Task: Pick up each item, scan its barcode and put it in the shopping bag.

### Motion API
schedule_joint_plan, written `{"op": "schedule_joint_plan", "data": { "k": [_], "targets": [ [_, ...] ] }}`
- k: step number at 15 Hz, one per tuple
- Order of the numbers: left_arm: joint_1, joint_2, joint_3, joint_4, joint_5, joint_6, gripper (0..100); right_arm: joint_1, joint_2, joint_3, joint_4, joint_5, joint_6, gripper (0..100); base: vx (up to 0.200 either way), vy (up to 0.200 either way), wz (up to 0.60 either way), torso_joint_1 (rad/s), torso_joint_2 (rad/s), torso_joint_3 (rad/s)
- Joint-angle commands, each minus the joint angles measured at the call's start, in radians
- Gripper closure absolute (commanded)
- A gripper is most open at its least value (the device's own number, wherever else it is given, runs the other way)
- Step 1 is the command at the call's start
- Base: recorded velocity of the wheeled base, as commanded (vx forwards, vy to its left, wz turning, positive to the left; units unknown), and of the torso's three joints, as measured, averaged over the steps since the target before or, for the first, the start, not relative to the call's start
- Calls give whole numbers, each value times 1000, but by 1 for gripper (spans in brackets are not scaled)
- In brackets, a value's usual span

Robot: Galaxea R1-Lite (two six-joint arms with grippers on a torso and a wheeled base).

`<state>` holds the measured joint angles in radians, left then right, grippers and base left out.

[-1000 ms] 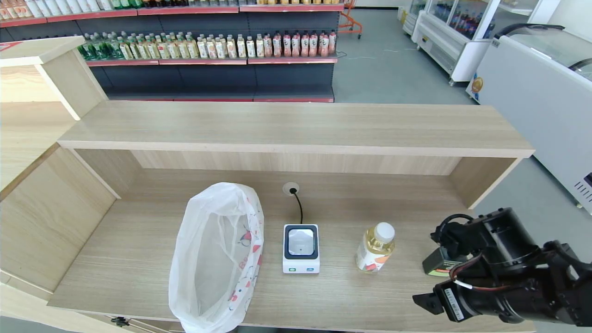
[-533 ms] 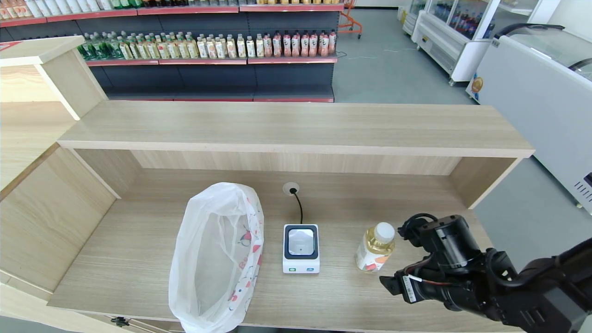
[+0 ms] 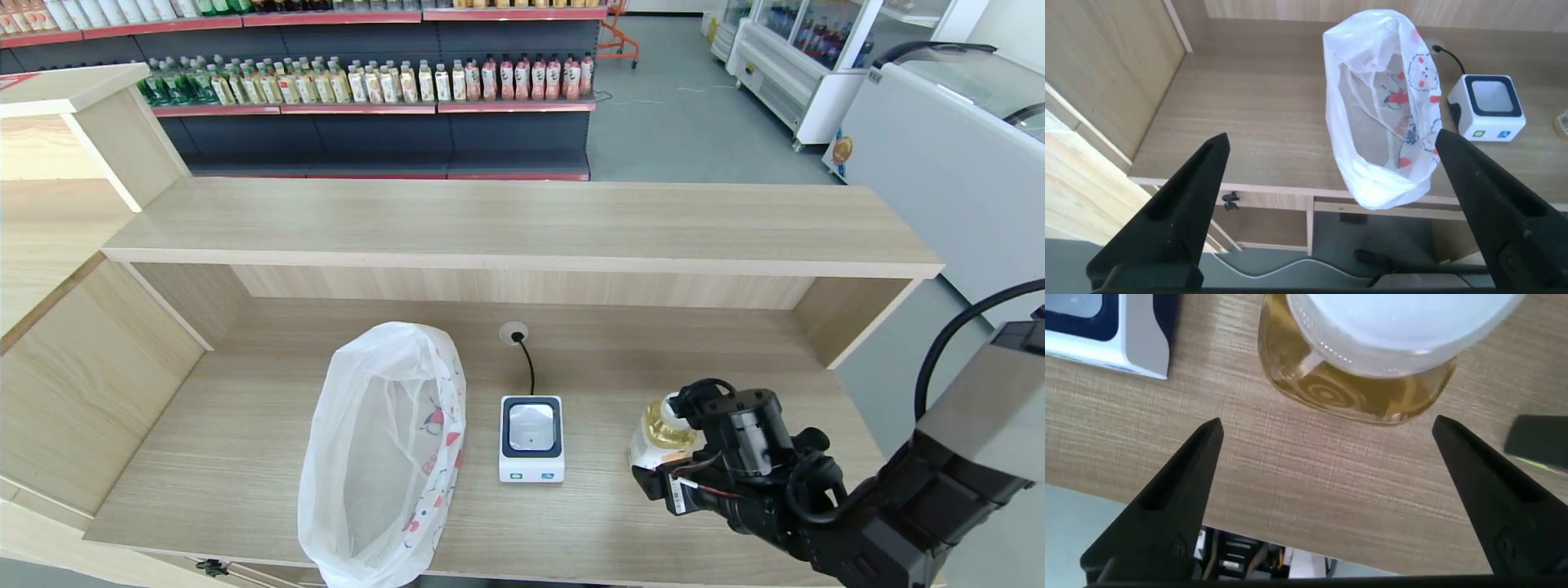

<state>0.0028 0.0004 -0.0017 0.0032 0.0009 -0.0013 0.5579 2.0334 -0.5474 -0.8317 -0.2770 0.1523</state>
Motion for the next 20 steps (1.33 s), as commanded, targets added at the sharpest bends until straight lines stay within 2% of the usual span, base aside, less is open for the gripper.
{"op": "schedule_joint_plan", "data": {
  "k": [1,10,16,20],
  "targets": [
    [0,0,0,0,1,0,0,2,56,-11,-43,-2,-2,0,0,0,0,0,0,0],
    [0,0,0,0,-1,0,0,10,217,-128,-239,-8,-7,0,0,0,0,0,0,0],
    [0,0,0,0,1,0,0,4,295,-246,-307,-10,-66,0,0,0,0,0,0,0],
    [0,0,0,0,1,0,0,4,318,-262,-368,2,-77,0,0,0,0,0,0,0]
  ]
}}
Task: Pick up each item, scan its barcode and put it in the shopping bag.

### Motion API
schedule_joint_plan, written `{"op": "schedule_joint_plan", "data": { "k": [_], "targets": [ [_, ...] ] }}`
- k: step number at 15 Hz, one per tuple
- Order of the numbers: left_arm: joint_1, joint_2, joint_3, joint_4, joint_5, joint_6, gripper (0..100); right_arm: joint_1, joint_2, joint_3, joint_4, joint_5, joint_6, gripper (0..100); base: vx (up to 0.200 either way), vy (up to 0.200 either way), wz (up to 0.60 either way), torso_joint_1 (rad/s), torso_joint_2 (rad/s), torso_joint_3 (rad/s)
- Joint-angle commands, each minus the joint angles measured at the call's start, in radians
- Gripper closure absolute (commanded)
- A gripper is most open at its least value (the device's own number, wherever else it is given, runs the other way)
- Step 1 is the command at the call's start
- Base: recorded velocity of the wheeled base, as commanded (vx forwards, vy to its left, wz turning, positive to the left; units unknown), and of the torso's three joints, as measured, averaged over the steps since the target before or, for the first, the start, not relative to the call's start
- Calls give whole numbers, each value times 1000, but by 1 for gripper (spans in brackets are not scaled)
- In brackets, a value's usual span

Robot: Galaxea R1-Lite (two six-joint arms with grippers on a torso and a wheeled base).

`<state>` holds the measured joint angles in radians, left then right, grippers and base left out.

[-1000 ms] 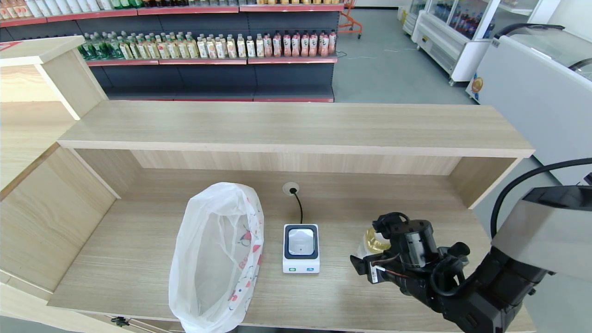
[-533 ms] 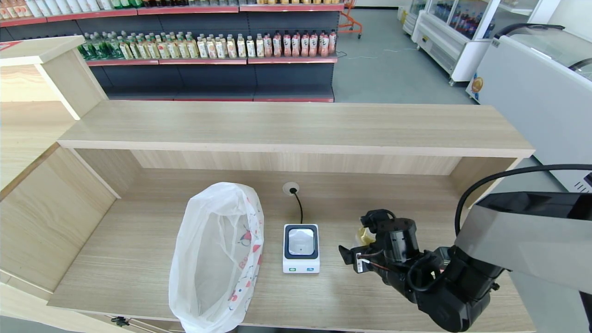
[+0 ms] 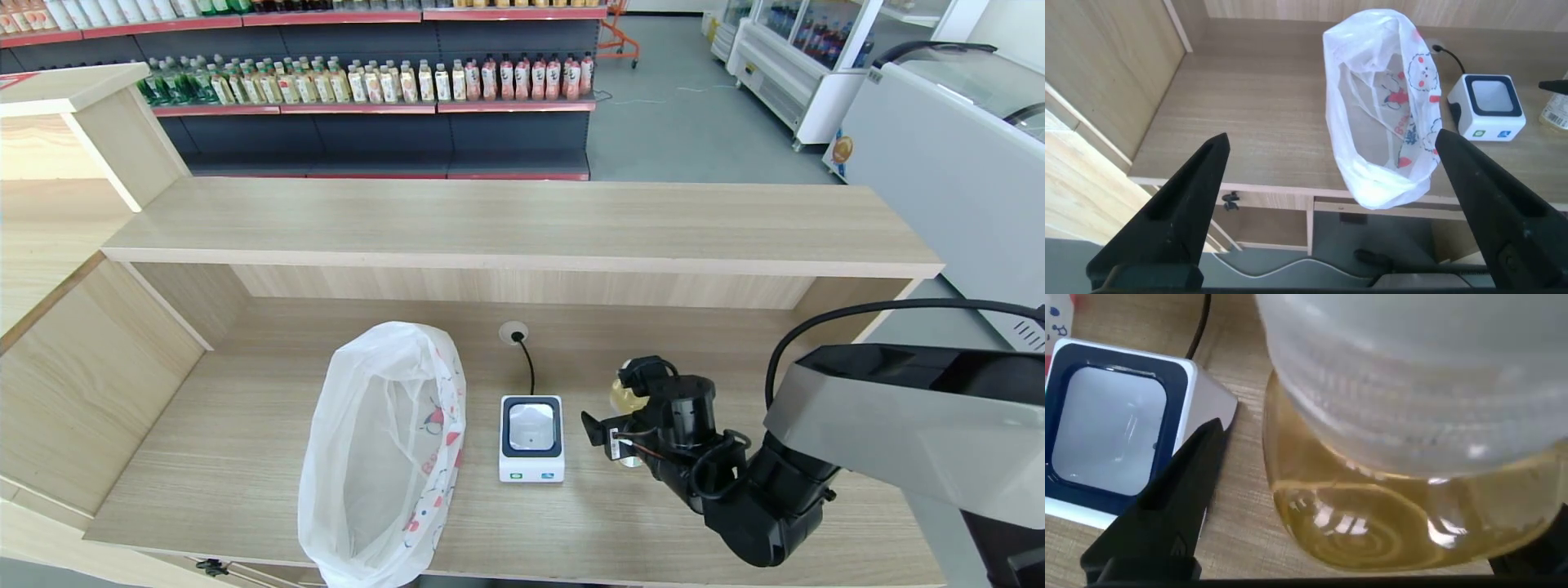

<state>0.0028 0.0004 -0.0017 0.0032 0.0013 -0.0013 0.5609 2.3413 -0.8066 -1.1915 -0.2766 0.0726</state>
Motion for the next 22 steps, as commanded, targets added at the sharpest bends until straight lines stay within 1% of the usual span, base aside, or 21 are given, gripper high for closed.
{"op": "schedule_joint_plan", "data": {
  "k": [1,2,7,11,14,15,16,18,19,20,22],
  "targets": [
    [0,0,0,0,0,0,0,1,10,0,-19,4,3,0,0,0,0,0,0,0],
    [0,0,0,0,-1,0,0,2,10,1,-26,2,3,100,0,0,0,0,0,0],
    [0,0,0,0,0,1,0,1,-11,37,-25,0,-2,100,0,0,0,0,0,0],
    [0,0,0,0,0,0,0,13,-2,35,-25,-3,-14,100,0,0,0,0,0,0],
    [0,0,0,0,0,0,0,8,-45,49,-25,8,26,100,0,0,0,0,0,0],
    [0,0,0,0,0,0,0,5,-102,64,-10,45,93,100,0,0,0,0,0,0],
    [0,0,0,0,0,0,0,-15,-163,87,27,114,127,100,0,0,0,0,0,0],
    [0,0,0,0,0,1,0,-81,-293,113,138,304,131,100,0,0,0,0,0,0],
    [0,0,0,0,-1,0,0,-96,-350,129,176,390,139,100,0,0,0,0,0,0],
    [0,0,0,0,0,0,0,-116,-422,162,210,528,145,100,0,0,0,0,0,0],
    [0,0,0,0,-1,0,0,-124,-520,273,214,726,150,100,0,0,0,0,0,0]
  ]
}}
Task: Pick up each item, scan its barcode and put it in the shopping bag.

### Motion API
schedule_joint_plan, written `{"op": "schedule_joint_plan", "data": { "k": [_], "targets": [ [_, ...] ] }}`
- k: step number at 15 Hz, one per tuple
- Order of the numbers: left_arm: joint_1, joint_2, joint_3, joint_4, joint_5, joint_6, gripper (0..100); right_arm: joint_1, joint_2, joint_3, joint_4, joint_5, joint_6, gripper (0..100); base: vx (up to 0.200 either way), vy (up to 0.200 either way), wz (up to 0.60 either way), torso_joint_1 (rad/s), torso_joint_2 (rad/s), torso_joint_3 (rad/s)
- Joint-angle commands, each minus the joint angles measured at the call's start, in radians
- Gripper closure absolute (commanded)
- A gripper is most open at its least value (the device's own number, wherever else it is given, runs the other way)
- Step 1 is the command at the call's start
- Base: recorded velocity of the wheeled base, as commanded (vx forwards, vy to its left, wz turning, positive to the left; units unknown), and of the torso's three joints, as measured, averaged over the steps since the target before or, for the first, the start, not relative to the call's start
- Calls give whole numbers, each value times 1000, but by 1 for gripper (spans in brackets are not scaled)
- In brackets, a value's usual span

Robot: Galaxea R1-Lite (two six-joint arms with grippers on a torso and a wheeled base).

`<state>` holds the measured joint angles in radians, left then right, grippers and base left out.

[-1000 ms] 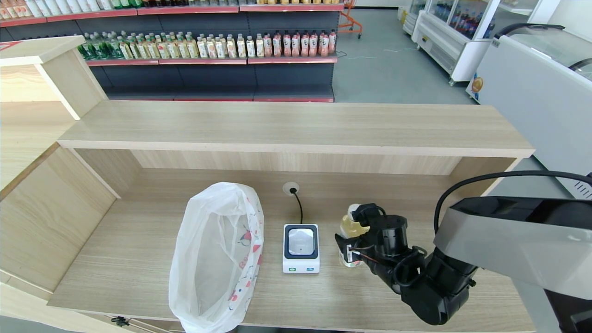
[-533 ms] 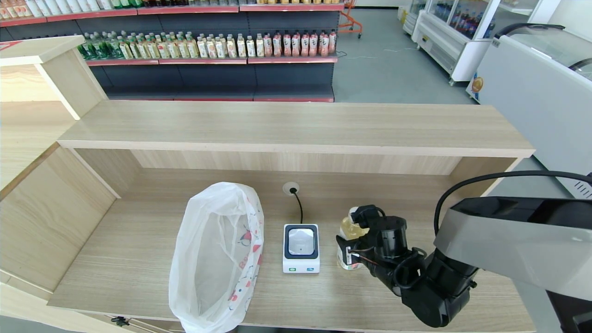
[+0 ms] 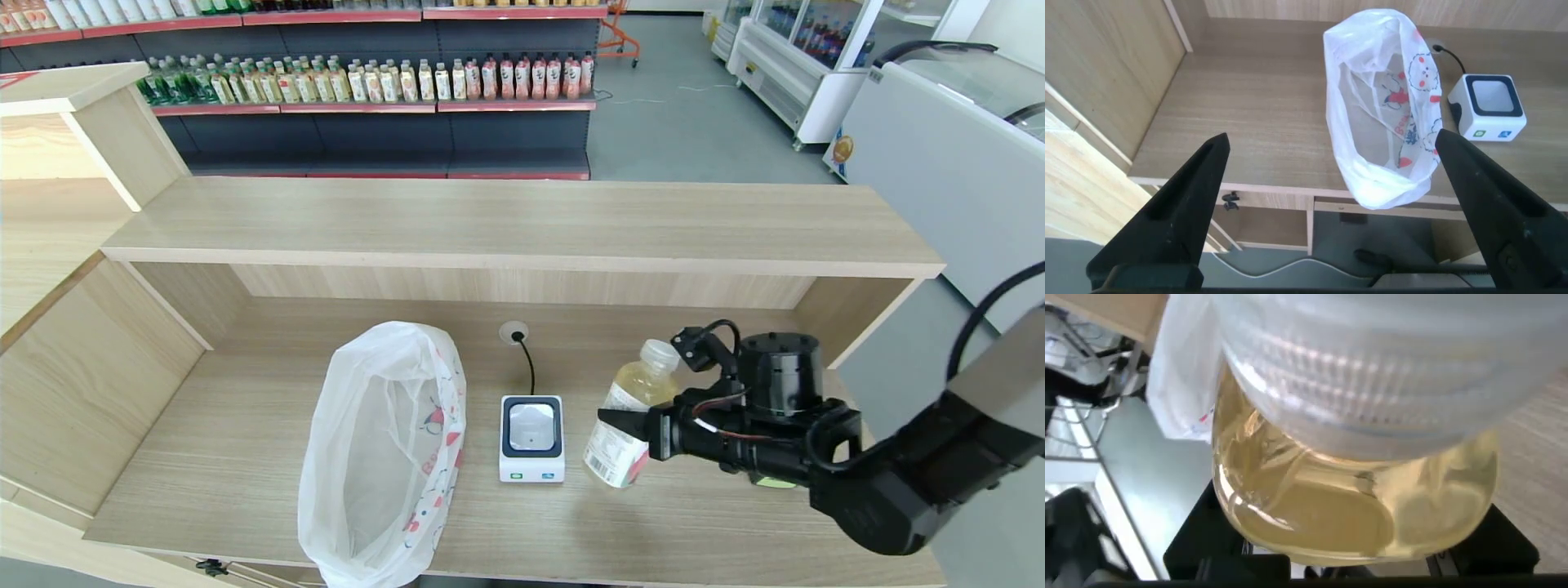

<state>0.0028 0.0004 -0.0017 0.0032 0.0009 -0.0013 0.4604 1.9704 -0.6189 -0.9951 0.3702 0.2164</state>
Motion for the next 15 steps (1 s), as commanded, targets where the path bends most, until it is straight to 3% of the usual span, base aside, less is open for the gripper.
{"op": "schedule_joint_plan", "data": {
  "k": [1,6,11,15],
  "targets": [
    [0,0,0,0,-1,1,0,-19,-173,128,12,151,6,100,0,0,0,0,0,0],
    [0,0,0,0,1,0,0,34,-159,142,-19,345,11,100,0,0,0,0,0,0],
    [0,0,0,0,-1,0,0,92,-140,130,-45,449,41,100,0,0,0,0,0,0],
    [0,0,0,0,1,0,0,109,-154,119,-46,460,78,100,0,0,0,0,0,0]
  ]
}}
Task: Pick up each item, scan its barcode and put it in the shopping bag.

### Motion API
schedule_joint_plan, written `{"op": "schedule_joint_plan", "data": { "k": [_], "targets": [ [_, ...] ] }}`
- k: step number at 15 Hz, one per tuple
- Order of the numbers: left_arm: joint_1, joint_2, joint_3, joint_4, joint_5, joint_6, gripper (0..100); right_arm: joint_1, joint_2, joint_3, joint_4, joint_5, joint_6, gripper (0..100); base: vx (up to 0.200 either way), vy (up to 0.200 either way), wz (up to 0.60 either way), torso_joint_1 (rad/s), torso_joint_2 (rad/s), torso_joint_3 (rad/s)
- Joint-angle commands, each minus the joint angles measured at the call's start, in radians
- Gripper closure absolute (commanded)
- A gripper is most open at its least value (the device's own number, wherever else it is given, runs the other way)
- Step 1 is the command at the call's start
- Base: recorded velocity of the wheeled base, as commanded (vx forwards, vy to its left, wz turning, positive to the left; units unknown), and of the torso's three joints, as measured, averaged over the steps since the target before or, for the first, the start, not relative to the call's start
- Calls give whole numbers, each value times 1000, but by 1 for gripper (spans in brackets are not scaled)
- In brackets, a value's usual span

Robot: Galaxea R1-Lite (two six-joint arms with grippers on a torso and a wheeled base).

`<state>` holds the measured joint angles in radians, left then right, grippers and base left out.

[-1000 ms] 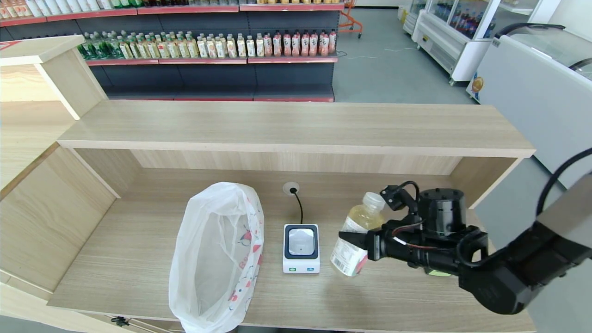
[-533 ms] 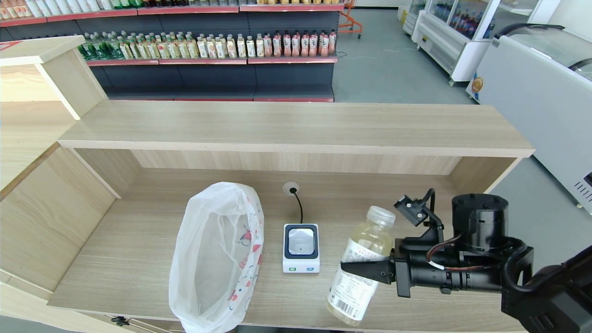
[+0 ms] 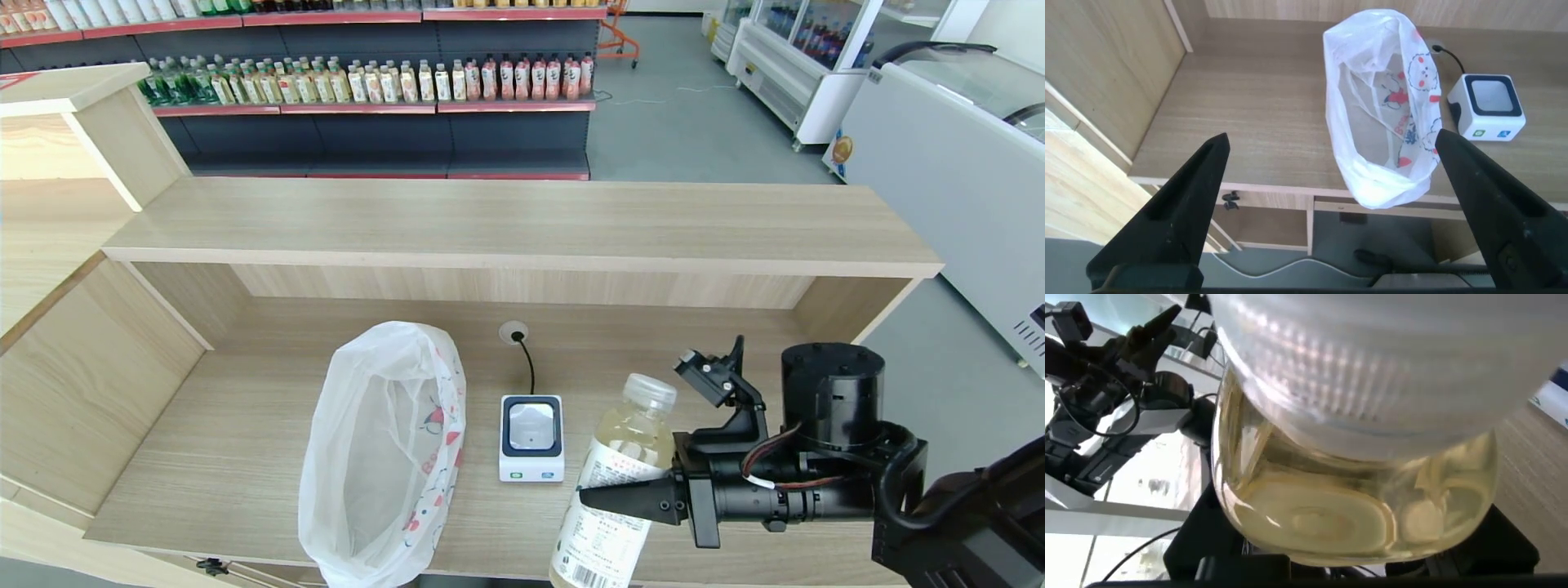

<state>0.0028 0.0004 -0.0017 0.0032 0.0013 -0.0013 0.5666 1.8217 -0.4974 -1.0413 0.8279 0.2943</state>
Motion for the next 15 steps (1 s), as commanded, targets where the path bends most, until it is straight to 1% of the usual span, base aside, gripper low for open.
{"op": "schedule_joint_plan", "data": {
  "k": [1,4,5,15],
  "targets": [
    [0,0,0,0,0,0,0,3,-9,-9,0,2,19,100,0,0,0,0,0,0],
    [0,0,0,0,-1,0,0,9,-36,-49,1,17,149,100,0,0,0,0,0,0],
    [0,0,0,0,-1,0,0,13,-42,-50,1,19,174,100,0,0,0,0,0,0],
    [0,0,0,0,0,0,0,29,-19,-49,3,28,183,100,0,0,0,0,0,0]
  ]
}}
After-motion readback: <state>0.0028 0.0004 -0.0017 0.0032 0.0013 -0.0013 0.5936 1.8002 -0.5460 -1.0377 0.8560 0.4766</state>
